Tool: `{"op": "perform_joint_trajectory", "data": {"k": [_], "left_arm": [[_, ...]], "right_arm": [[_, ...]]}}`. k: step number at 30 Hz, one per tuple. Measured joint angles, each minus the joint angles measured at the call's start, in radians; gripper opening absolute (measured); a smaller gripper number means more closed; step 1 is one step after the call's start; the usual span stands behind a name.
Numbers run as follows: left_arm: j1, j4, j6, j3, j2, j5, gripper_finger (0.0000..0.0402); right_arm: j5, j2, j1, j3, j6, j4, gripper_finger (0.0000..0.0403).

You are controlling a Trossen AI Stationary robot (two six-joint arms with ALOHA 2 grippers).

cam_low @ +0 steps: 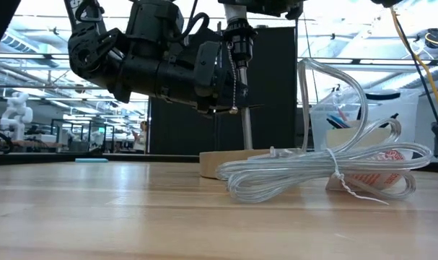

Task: Screw lightbulb
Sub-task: Remove the lightbulb from the lamp

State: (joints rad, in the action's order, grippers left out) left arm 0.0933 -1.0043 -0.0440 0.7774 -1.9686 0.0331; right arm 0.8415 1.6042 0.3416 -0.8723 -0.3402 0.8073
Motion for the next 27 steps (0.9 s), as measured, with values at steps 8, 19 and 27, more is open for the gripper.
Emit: {"op": "perform_joint_trajectory", "data": {"k": [8, 19, 27], "left_arm": [[0.0, 0.007, 0.011, 0.002, 0.0, -0.046, 0.0029], [0.0, 0.008, 0.039, 0.0, 0.0, -0.152, 0.0029], [0.0, 0.008, 0.054, -0.001, 0.0, -0.24, 0.0029]], "right_arm": [[-0.111, -0.115, -0.003, -0.001, 0.07, -0.273, 0.0216], [-0.359, -0.187, -0.067, 0.0, 0.103, -0.401, 0.0216], [-0.589, -0.188, -0.134, 0.0, 0.097, -0.401, 0.0216]]}}
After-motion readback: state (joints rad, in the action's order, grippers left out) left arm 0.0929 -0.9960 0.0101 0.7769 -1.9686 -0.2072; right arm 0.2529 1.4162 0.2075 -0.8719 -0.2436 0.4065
